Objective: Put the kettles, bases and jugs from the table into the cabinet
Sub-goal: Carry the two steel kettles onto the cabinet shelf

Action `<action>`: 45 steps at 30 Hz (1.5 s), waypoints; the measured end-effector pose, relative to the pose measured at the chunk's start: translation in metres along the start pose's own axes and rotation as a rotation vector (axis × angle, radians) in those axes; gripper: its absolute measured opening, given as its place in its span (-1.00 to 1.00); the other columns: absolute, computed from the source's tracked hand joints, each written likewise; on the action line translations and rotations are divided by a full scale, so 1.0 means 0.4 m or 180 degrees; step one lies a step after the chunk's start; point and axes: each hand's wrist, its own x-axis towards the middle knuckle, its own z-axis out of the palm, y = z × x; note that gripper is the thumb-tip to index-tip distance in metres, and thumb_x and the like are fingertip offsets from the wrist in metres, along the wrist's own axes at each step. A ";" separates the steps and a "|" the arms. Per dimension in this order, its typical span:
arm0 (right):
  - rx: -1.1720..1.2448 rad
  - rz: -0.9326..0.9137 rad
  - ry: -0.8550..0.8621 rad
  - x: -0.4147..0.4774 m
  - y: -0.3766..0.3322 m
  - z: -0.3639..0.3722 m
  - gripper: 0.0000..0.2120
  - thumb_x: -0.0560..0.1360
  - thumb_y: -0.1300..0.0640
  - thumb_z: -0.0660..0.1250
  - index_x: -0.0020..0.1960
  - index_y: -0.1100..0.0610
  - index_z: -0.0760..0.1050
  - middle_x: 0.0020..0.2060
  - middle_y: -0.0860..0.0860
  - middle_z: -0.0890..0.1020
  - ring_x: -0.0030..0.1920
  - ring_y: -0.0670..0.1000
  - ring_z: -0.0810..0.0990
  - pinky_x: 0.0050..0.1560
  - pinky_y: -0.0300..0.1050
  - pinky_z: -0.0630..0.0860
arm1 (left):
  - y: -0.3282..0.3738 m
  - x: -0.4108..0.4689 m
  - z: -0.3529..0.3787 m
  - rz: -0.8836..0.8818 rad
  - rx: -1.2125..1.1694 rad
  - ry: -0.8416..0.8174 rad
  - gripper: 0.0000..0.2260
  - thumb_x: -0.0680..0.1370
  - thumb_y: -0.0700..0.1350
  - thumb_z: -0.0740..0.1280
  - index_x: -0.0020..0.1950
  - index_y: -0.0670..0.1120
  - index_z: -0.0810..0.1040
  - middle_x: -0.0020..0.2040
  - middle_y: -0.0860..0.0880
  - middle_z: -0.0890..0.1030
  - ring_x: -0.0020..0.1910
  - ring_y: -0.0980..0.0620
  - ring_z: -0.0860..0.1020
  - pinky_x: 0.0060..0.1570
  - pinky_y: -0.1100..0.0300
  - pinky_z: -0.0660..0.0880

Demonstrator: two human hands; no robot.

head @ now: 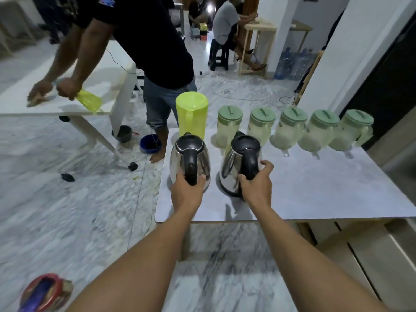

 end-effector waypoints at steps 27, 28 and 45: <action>0.0900 0.0220 0.0337 0.048 -0.037 -0.032 -0.69 0.39 0.16 0.44 -0.41 0.17 0.37 -0.49 0.04 0.39 -0.43 0.06 0.33 -0.41 -0.10 0.27 | 0.117 -0.014 -0.047 0.0169 -0.0627 0.0234 -0.72 0.44 -0.15 0.39 -0.43 -0.05 0.39 -0.46 -0.01 0.42 -0.42 -0.01 0.40 -0.41 0.19 0.30; 0.0895 0.0200 0.0394 0.033 -0.051 -0.054 -0.70 0.39 0.15 0.45 -0.41 0.17 0.39 -0.48 0.05 0.41 -0.42 0.06 0.36 -0.41 -0.10 0.28 | 0.133 -0.029 -0.061 0.0221 -0.0628 0.0206 -0.72 0.44 -0.16 0.39 -0.42 -0.06 0.39 -0.46 -0.01 0.41 -0.43 -0.01 0.39 -0.44 0.19 0.28; 0.0902 0.0053 0.1707 -0.284 -0.230 -0.485 -0.80 0.38 0.05 0.45 -0.32 0.12 0.52 -0.28 0.14 0.64 -0.22 0.18 0.60 -0.28 -0.04 0.43 | 0.462 -0.265 -0.205 0.1393 -0.0695 -0.0482 -0.73 0.40 -0.12 0.40 -0.46 -0.12 0.42 -0.50 -0.01 0.40 -0.44 -0.06 0.38 -0.50 0.18 0.26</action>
